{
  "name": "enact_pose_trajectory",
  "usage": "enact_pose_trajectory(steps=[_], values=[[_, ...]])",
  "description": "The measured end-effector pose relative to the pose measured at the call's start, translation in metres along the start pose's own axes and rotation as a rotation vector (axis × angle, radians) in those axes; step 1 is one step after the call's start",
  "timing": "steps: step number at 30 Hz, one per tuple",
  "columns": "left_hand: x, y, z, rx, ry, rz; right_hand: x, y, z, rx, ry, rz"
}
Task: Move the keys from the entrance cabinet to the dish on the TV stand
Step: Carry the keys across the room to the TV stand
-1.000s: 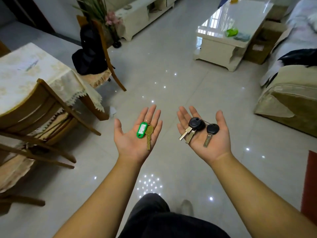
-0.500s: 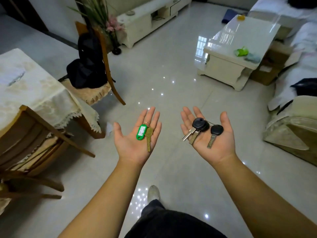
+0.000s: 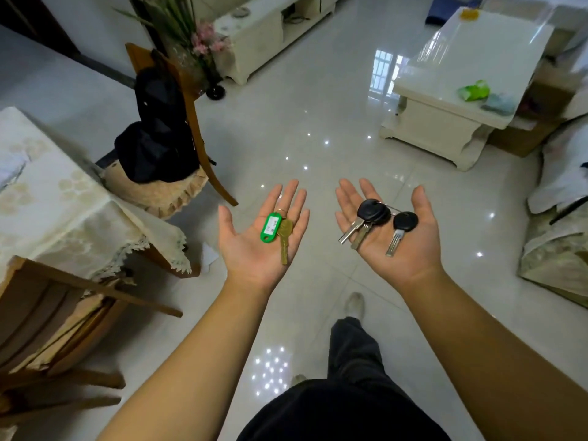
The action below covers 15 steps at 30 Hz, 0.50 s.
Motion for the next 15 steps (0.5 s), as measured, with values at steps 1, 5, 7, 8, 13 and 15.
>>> enact_pose_trajectory(steps=[1,5,7,8,13,15], values=[[-0.003,0.016,0.005,0.015,0.012,0.000,0.008,0.014,0.002,0.004,0.003,0.005],[-0.019,0.094,0.032,0.039,0.051,-0.008,0.053,0.073,0.018,0.033,0.012,0.011],[-0.027,0.134,0.048,0.053,0.064,0.010,0.080,0.103,0.032,0.055,0.016,0.018],[-0.030,0.152,0.056,0.058,0.063,0.013,0.094,0.119,0.039,0.059,0.021,0.022],[-0.036,0.230,0.079,0.022,0.053,0.036,0.155,0.185,0.063,0.073,0.030,0.044],[-0.039,0.257,0.082,0.008,0.039,0.034,0.174,0.208,0.070,0.074,0.045,0.049]])
Point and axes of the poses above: each hand's wrist, its own y-axis towards the middle knuckle, its own z-axis out of the palm, x = y × z, the point moved 2 cm from there along y, towards the middle knuckle, and after that the axes turned 14 degrees about y, right-handed, at the moved point
